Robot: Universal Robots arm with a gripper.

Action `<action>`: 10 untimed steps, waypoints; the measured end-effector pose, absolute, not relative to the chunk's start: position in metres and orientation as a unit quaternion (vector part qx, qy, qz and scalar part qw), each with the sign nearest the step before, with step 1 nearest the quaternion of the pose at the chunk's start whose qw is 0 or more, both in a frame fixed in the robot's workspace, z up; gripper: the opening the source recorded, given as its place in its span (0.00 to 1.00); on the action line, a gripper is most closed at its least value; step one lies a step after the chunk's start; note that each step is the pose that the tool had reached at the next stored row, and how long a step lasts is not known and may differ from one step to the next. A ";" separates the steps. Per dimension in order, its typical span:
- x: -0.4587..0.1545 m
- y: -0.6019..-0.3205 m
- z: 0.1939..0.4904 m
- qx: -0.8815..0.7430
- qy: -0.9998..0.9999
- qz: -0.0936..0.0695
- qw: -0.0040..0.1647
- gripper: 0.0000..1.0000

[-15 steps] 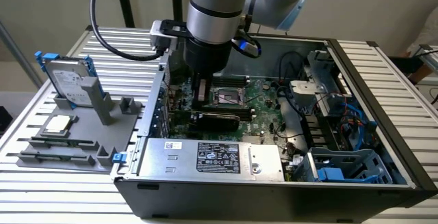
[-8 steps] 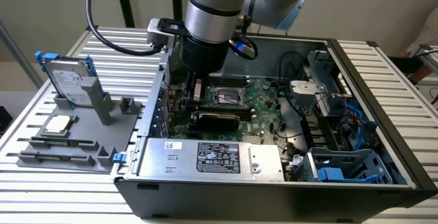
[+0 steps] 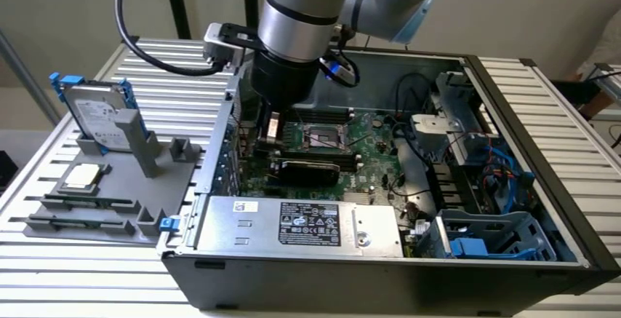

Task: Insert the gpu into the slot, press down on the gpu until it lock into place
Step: 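Press down on the gpu until it lock into place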

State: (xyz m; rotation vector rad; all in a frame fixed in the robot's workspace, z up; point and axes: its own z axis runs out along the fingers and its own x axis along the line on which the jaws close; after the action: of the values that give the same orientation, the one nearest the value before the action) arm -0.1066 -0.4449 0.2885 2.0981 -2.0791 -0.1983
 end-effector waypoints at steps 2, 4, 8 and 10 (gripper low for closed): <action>-0.108 -0.445 0.288 0.706 -0.699 -0.069 0.093 0.11; -0.110 -0.445 0.289 0.705 -0.699 -0.071 0.095 0.11; -0.111 -0.445 0.291 0.704 -0.699 -0.073 0.097 0.11; -0.111 -0.445 0.294 0.704 -0.699 -0.075 0.098 0.11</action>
State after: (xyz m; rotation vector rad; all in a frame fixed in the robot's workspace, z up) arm -0.1107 -0.4447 0.2940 2.0830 -2.0699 -0.2213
